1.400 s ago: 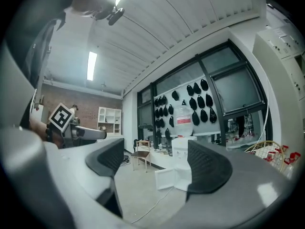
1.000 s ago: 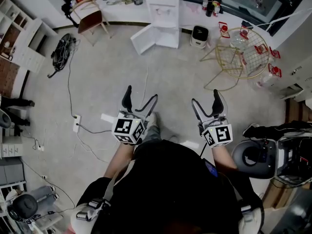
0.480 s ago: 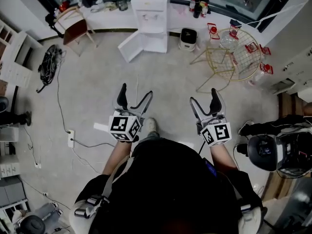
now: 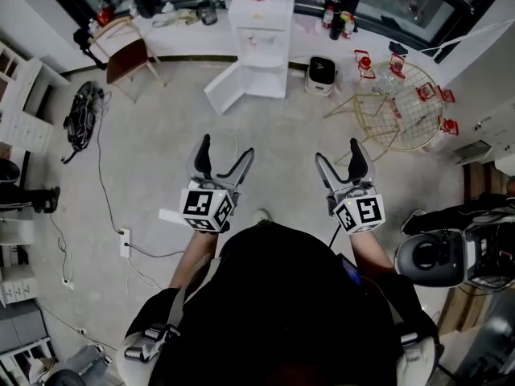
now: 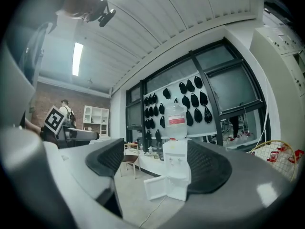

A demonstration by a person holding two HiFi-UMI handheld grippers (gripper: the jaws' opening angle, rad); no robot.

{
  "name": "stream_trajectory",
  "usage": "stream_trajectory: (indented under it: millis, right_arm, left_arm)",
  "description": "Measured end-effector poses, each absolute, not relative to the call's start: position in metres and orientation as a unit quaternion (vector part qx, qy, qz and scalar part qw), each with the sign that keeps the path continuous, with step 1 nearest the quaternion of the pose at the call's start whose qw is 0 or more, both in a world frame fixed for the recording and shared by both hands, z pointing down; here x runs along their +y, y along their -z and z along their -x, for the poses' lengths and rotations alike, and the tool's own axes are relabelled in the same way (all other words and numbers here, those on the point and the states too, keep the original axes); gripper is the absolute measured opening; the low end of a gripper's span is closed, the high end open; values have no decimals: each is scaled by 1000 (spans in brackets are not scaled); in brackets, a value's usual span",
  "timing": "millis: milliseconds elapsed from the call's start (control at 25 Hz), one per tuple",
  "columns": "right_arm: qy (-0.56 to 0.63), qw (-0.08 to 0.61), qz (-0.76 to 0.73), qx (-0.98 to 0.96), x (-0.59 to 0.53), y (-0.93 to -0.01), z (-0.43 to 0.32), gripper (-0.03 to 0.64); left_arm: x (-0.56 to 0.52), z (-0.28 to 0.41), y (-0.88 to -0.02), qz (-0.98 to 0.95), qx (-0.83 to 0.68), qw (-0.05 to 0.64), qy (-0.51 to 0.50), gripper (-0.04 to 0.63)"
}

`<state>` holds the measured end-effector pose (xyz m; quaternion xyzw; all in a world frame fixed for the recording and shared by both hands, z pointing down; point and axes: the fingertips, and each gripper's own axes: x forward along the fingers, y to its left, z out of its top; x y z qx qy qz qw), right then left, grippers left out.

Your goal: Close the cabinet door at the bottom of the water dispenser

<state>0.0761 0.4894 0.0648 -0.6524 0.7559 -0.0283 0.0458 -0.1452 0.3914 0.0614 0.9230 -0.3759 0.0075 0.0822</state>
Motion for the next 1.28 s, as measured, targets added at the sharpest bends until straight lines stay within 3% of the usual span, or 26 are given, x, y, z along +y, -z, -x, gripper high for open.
stream_trajectory:
  millis: [520,1280]
  right_arm:
    - [34,31,655,754,430,-72,-46,385]
    - [38,40,624,779,259,-94,-147,362]
  left_arm:
    - [333,182,-80,-921,-375,106,-18,465]
    - [200,100,-94,-903,-414,109,-28,464]
